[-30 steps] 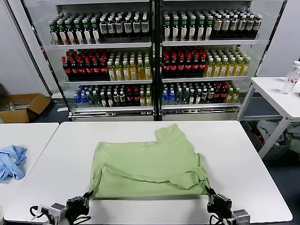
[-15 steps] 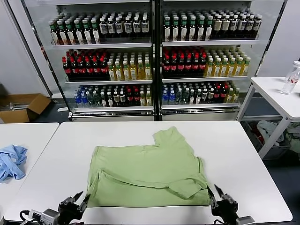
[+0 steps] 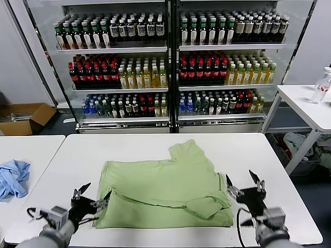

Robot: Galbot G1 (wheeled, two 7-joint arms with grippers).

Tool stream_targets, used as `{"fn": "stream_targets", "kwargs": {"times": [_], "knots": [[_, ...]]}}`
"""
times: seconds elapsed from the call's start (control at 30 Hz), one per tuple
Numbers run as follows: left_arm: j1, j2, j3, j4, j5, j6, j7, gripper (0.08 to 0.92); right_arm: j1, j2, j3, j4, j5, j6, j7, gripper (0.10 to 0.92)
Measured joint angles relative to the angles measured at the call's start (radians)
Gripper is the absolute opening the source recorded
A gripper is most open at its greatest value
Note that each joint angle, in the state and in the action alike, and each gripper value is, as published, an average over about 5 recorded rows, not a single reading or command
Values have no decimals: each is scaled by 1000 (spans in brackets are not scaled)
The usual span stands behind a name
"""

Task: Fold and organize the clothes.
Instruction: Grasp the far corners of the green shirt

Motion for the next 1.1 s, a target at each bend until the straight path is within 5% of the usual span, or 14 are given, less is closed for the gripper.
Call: {"fn": "stream_targets", "kwargs": {"times": [0.5,1.1], "knots": [[-416,-15,194,389,-54,14,27,823,451,83,-233,-438,26,-21,-28,823],[-600,-17,298,615,-49,0,105,823,727,269,-330,-882,0,17,-50,823]]}}
